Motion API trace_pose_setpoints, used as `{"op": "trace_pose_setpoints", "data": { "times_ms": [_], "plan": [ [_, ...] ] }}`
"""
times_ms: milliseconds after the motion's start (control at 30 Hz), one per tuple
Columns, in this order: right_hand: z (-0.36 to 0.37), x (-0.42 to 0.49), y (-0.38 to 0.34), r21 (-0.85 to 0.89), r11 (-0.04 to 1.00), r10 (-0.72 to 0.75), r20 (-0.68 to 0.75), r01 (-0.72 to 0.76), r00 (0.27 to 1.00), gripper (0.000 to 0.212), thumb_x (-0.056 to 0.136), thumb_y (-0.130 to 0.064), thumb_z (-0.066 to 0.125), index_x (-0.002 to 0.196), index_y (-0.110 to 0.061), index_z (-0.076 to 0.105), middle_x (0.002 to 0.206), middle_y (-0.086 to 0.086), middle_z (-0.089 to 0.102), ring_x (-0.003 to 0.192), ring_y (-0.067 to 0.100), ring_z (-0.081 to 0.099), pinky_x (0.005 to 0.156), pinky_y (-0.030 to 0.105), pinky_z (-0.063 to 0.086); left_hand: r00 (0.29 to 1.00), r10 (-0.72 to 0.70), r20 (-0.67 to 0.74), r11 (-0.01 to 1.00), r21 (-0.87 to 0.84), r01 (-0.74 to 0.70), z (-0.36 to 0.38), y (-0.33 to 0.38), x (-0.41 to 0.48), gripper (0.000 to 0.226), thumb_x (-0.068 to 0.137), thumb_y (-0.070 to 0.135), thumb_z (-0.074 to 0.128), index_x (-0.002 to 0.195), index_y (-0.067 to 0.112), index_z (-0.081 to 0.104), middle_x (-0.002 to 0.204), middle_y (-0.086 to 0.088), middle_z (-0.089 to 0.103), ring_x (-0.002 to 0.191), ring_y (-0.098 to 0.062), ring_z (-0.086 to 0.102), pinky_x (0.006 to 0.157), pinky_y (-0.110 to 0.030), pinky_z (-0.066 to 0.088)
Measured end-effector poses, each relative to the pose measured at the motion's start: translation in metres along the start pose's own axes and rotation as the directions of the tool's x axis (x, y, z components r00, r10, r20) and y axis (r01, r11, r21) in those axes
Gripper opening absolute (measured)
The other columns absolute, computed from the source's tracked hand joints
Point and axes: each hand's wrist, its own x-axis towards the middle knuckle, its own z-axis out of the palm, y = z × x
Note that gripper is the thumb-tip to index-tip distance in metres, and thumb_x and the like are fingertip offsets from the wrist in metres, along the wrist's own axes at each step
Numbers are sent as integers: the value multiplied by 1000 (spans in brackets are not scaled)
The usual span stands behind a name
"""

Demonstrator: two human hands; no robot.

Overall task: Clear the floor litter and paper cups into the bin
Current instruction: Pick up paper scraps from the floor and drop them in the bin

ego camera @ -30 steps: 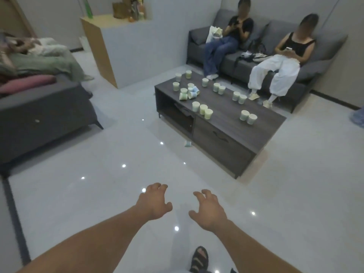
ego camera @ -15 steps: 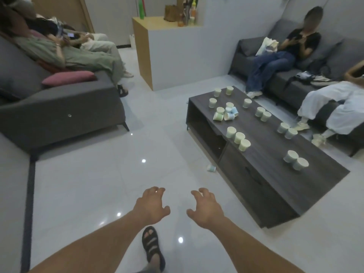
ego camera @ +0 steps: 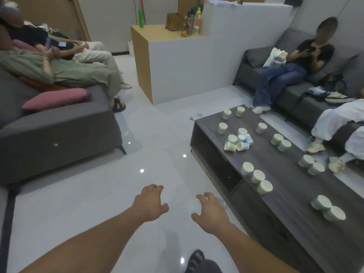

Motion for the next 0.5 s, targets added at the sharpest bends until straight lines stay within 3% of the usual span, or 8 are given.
{"op": "trace_pose_setpoints", "data": {
  "times_ms": [200,500],
  "plan": [
    [-65,127,10,-14,999,-34,21,35,999,71,91,-46,52,152,-24,23,158,0,15,141,25,22,108,40,36,999,-2,-38,1000,-5,2,-59,23,116,73,88,48,51,149,21,23,155,-1,22,141,-23,21,109,-39,32],
    [-161,287,-4,-34,988,-148,25,148,989,71,91,-45,54,151,-23,25,157,0,17,142,24,21,109,41,35,989,-124,-79,990,-76,118,-140,38,243,71,87,47,53,148,21,26,152,0,27,139,-23,25,107,-39,33]
  ]
}}
